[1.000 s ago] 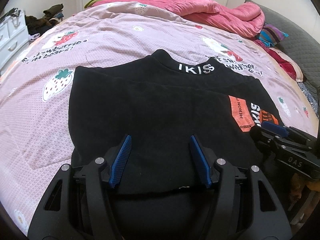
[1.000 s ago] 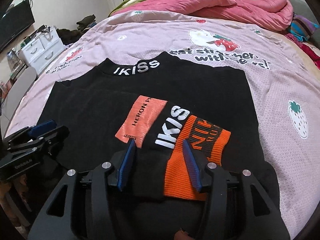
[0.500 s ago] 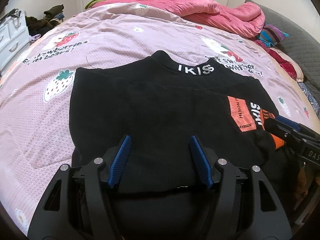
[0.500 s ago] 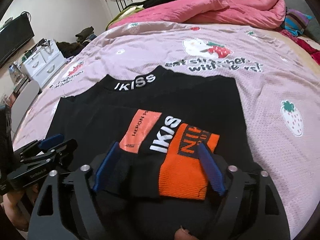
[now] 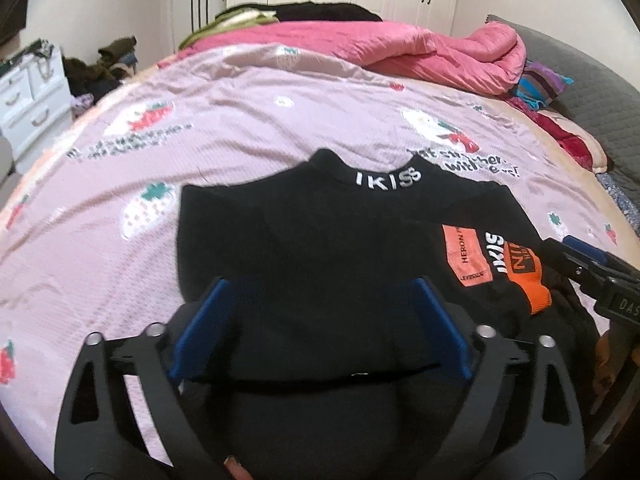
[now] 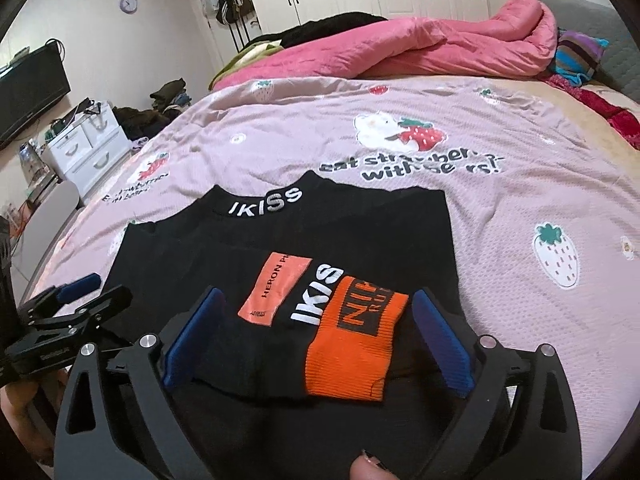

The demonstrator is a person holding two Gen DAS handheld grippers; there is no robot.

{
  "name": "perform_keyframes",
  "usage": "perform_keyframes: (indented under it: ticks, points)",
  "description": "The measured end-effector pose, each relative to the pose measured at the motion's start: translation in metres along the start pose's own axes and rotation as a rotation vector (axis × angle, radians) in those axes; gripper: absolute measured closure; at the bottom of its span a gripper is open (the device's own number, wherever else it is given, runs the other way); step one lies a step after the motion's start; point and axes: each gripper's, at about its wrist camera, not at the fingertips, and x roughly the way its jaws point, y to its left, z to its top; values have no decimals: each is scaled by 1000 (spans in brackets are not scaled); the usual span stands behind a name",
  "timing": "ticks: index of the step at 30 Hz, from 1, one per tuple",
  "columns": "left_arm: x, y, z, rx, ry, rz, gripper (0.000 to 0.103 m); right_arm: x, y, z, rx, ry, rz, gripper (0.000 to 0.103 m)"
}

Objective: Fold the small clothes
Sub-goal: 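Move both tools back to the sweater hem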

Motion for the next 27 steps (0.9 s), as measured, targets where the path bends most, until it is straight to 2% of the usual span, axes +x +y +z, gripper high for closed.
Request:
perform_keyframes:
  ticks: [7,20,24,27]
  points:
    - [-21,1,-5,35,-45,58,9,-24,5,-6,-39,-43,-29,8]
    - [-60,25,-43,-1,-54,107,9,-76,-13,-59,-85,-52,-106,8]
    - [-77,40,-60,-62,-58,66,9,-92,-27,-77,-44,-50,-85,8]
    - [-88,49,-75,-97,-53,63,9,-106,-34,-88,-18,-60,-75,8]
